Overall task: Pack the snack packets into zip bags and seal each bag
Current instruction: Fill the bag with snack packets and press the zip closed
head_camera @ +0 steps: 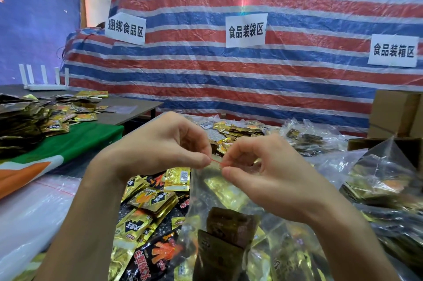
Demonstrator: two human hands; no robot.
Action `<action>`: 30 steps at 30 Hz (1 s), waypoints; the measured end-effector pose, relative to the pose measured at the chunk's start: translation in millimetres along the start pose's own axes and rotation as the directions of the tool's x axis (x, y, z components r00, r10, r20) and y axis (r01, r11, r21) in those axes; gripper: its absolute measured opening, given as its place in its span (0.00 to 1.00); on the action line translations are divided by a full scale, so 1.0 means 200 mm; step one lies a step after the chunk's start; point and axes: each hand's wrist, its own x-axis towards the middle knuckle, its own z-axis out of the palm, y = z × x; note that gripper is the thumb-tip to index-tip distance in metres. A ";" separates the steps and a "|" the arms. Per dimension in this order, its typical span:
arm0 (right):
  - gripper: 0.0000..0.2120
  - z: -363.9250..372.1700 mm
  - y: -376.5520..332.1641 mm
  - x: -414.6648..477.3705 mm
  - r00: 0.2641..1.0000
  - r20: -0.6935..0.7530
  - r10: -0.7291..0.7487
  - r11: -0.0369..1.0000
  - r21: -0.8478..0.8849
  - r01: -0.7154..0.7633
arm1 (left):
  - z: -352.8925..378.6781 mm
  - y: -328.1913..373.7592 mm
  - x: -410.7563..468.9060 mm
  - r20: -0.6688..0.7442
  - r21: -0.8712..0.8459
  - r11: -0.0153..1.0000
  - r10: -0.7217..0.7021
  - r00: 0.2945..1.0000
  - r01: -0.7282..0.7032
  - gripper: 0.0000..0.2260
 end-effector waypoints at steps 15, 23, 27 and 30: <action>0.05 -0.02 0.05 0.00 0.999 0.004 0.047 0.999 -0.024 -0.047 | 0.04 -0.02 0.04 -0.022 0.078 0.995 0.072 0.997 -0.070 0.04; 0.05 -0.02 0.04 0.00 0.999 0.014 0.039 0.999 -0.019 -0.039 | 0.04 -0.02 0.04 0.043 0.019 1.000 0.017 0.999 -0.017 0.01; 0.11 -0.02 0.04 0.00 0.998 0.025 0.056 0.998 -0.040 -0.055 | 0.03 -0.02 0.03 -0.012 0.038 0.998 0.046 0.999 -0.045 0.01; 0.05 -0.02 0.04 -0.01 0.999 0.025 0.042 0.997 -0.064 -0.041 | 0.02 -0.02 0.02 -0.015 0.060 0.996 0.063 0.998 -0.062 0.04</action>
